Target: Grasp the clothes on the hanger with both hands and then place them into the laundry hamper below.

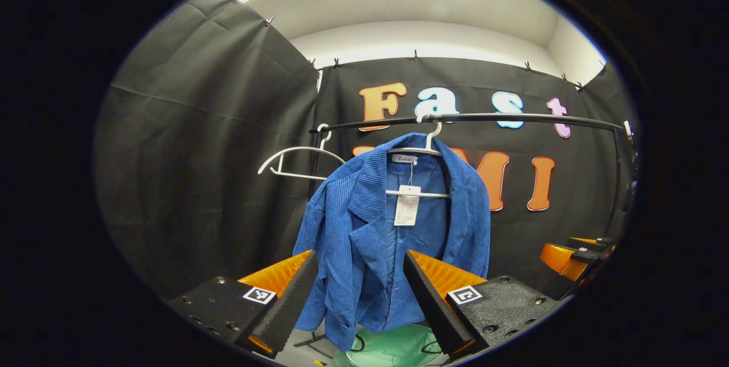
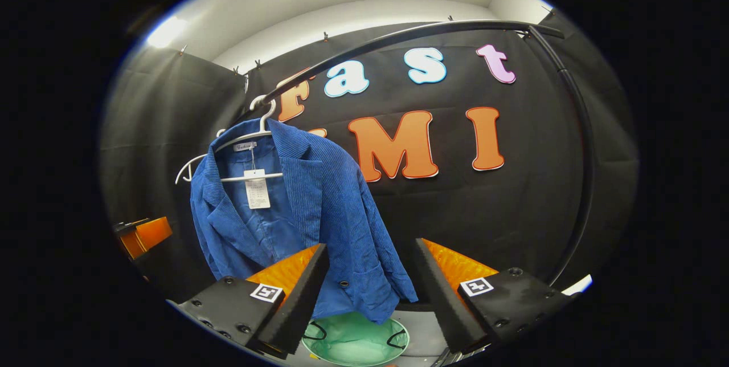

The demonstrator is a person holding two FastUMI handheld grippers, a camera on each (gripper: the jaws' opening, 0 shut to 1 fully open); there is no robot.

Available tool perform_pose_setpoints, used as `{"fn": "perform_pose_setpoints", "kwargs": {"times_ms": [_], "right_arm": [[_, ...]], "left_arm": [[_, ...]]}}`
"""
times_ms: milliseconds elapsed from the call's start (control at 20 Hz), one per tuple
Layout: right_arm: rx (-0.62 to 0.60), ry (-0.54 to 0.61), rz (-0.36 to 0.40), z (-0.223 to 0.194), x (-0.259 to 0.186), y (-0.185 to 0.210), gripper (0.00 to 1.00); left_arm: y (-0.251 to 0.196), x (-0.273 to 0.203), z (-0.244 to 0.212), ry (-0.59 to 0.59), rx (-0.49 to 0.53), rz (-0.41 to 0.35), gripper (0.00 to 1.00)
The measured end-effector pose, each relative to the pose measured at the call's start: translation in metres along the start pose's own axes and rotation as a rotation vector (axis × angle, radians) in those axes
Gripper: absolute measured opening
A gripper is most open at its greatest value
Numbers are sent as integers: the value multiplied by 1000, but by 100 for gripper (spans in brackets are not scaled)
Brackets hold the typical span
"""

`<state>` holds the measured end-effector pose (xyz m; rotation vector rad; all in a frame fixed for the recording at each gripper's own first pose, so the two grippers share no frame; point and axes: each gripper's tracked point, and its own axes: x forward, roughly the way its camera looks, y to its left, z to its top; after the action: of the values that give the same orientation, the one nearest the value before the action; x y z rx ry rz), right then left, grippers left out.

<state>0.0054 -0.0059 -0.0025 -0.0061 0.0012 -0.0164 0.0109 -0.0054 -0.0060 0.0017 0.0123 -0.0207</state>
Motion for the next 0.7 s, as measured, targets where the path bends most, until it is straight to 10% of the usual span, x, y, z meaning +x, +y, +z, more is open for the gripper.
{"fn": "perform_pose_setpoints", "kwargs": {"times_ms": [700], "right_arm": [[1, -11, -28, -2, 28, 38, 98]], "left_arm": [[11, 44, -10, 38, -19, -75, 92]]}}
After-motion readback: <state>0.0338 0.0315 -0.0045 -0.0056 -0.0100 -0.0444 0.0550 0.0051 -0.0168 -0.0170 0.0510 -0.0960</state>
